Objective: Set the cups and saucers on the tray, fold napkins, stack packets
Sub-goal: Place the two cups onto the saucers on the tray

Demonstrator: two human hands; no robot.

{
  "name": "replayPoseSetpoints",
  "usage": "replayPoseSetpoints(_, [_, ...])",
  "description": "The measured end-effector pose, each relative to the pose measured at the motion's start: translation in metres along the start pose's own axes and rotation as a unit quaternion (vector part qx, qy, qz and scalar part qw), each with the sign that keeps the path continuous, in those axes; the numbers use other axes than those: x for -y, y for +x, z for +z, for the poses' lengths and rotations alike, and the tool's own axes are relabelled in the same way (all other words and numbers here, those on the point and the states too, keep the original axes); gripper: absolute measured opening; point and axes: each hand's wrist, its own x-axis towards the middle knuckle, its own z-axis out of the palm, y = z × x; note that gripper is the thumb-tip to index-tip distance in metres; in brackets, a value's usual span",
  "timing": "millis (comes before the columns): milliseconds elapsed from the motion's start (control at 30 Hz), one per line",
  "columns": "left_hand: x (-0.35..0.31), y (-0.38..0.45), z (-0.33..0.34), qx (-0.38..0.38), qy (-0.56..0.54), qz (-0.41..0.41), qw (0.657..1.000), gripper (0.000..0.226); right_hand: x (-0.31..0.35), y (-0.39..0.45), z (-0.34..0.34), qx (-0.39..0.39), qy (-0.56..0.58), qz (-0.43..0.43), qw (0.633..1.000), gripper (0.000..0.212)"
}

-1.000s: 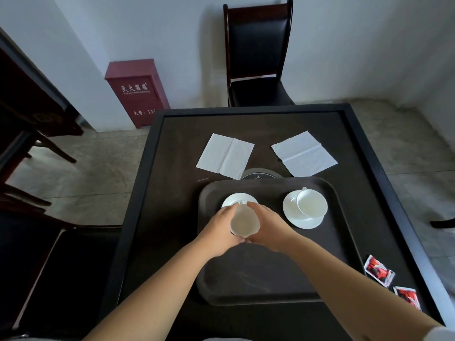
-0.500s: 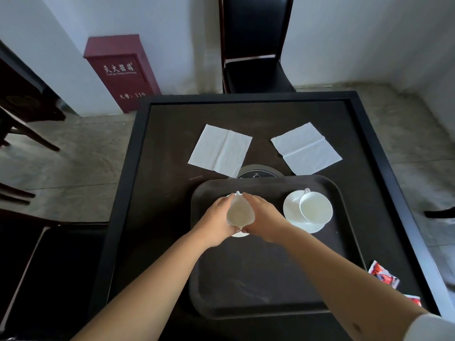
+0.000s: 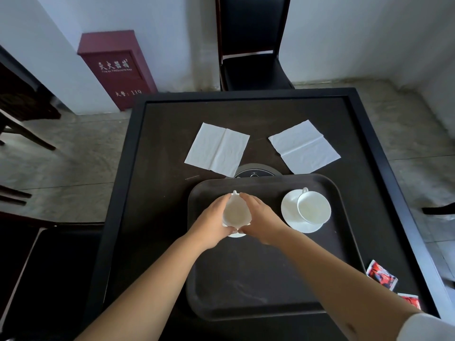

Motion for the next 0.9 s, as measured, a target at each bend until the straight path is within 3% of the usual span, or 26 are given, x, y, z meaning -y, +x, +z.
replayPoseSetpoints(200, [-0.002,0.000,0.000,0.009,0.021,0.012,1.000,0.094,0.004,-0.002,0.000,0.006,-0.020,0.006,1.000,0.098])
replayPoseSetpoints(333, [-0.003,-0.006,0.000,0.024,0.084,0.007,0.996,0.107,0.007,-0.010,-0.001,0.017,-0.052,-0.014,0.998,0.112])
replayPoseSetpoints(567, [-0.009,-0.045,-0.004,-0.063,0.295,0.080,0.950,0.096,0.007,-0.046,-0.002,-0.019,-0.116,-0.033,0.993,0.104])
replayPoseSetpoints(700, [-0.012,-0.074,0.000,-0.081,0.322,0.063,0.941,0.092,0.008,-0.070,0.002,-0.033,-0.159,-0.024,0.986,0.098])
replayPoseSetpoints(900, [-0.012,-0.111,0.006,-0.039,0.347,0.016,0.937,0.093,0.011,-0.105,0.008,-0.031,-0.260,-0.004,0.965,0.111])
